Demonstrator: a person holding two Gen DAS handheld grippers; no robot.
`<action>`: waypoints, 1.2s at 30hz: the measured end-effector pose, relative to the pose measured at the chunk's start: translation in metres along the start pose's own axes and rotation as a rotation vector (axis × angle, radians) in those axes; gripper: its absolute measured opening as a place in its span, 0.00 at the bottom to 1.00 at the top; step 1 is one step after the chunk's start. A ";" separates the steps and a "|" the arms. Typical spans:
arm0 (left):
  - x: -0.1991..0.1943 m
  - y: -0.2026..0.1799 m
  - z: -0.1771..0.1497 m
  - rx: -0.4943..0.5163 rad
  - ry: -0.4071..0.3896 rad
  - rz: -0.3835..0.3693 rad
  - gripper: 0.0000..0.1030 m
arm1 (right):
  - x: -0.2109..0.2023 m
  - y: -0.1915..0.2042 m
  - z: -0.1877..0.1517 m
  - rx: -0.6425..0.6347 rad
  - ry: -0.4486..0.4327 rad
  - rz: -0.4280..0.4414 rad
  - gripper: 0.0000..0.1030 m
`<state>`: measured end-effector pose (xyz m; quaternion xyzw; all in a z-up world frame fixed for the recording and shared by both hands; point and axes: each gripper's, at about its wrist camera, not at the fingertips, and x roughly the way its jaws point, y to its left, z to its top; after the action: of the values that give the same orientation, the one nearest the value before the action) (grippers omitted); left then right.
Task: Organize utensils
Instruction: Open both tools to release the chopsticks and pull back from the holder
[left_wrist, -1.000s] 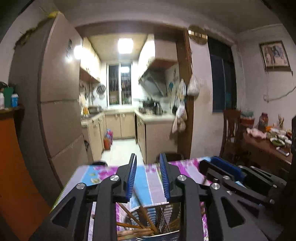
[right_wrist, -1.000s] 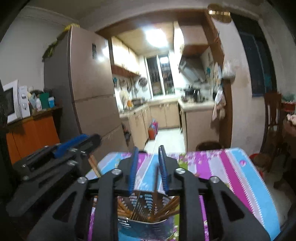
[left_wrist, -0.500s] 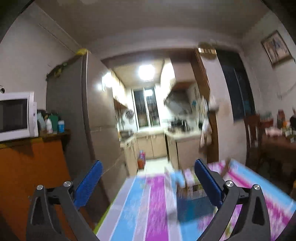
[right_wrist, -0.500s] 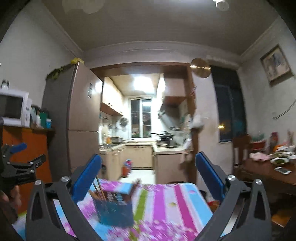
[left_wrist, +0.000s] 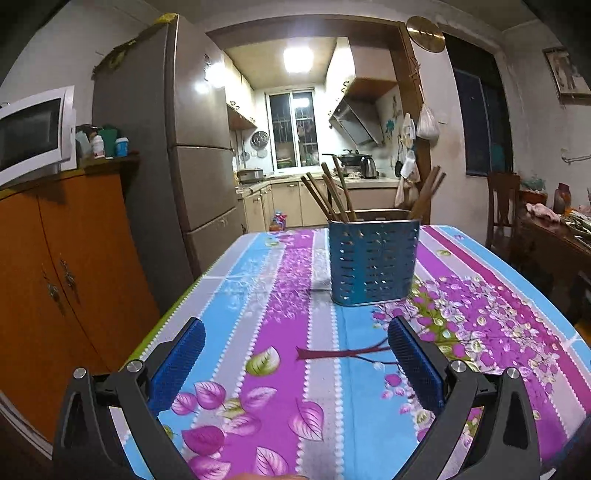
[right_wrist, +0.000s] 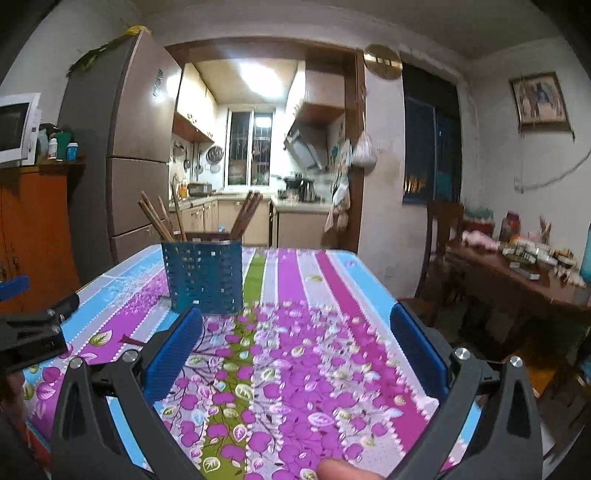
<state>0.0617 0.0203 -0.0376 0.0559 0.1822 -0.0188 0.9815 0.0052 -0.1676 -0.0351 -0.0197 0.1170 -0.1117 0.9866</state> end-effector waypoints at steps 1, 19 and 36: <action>-0.001 0.000 0.001 -0.001 -0.001 -0.002 0.96 | 0.000 0.001 0.002 -0.001 -0.011 -0.001 0.95; -0.001 -0.008 -0.001 0.002 0.020 -0.053 0.96 | -0.003 0.001 -0.005 -0.011 0.015 0.019 0.95; -0.014 -0.019 -0.002 0.073 -0.059 0.063 0.94 | -0.004 -0.008 -0.004 0.015 0.011 -0.001 0.95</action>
<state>0.0470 0.0017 -0.0363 0.0966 0.1506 0.0038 0.9839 -0.0016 -0.1748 -0.0375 -0.0120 0.1214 -0.1130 0.9861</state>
